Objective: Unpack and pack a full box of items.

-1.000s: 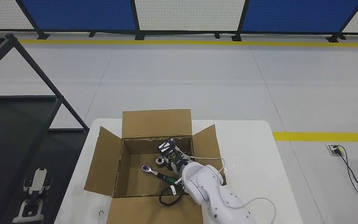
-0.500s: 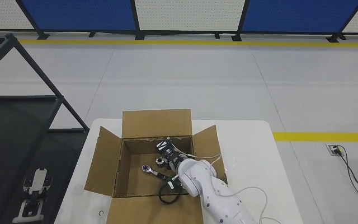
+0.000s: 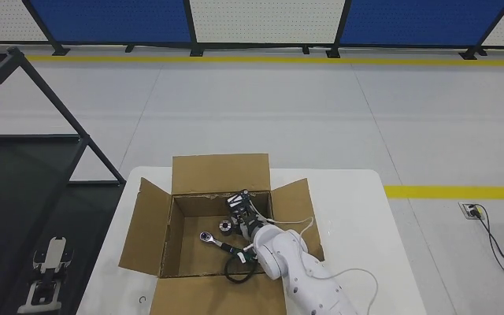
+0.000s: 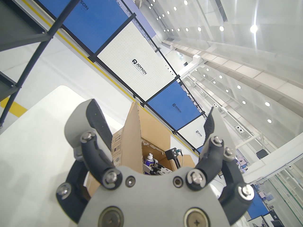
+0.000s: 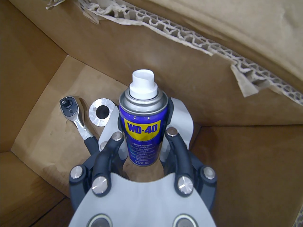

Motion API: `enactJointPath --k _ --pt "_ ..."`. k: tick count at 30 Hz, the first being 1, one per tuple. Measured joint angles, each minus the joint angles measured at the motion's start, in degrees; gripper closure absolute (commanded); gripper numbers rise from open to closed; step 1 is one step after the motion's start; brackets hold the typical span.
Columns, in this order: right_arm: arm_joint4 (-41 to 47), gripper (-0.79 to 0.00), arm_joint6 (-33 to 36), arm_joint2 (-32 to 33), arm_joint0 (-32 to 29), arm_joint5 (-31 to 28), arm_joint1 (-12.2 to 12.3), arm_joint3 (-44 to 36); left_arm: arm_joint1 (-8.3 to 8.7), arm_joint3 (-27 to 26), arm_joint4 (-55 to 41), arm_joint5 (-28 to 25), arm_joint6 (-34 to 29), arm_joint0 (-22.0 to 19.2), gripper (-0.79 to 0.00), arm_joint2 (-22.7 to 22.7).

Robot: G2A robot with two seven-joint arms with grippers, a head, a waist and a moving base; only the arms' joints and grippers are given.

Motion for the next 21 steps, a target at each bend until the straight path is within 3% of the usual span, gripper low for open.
enactJointPath --k 5,7,21 --pt "-1.0 -0.653 0.2 0.5 -0.7 0.2 0.0 -0.8 0.00 0.0 0.0 0.0 0.0 0.0 -0.785 0.0" --pt "-1.5 -0.619 0.3 0.7 -1.2 0.3 0.1 -1.5 0.00 0.0 0.0 0.0 0.0 0.0 -0.785 0.0" --pt "-4.6 -0.631 1.3 3.3 -5.1 -0.2 0.9 -7.0 0.00 0.0 0.0 0.0 0.0 0.0 -0.785 0.0"
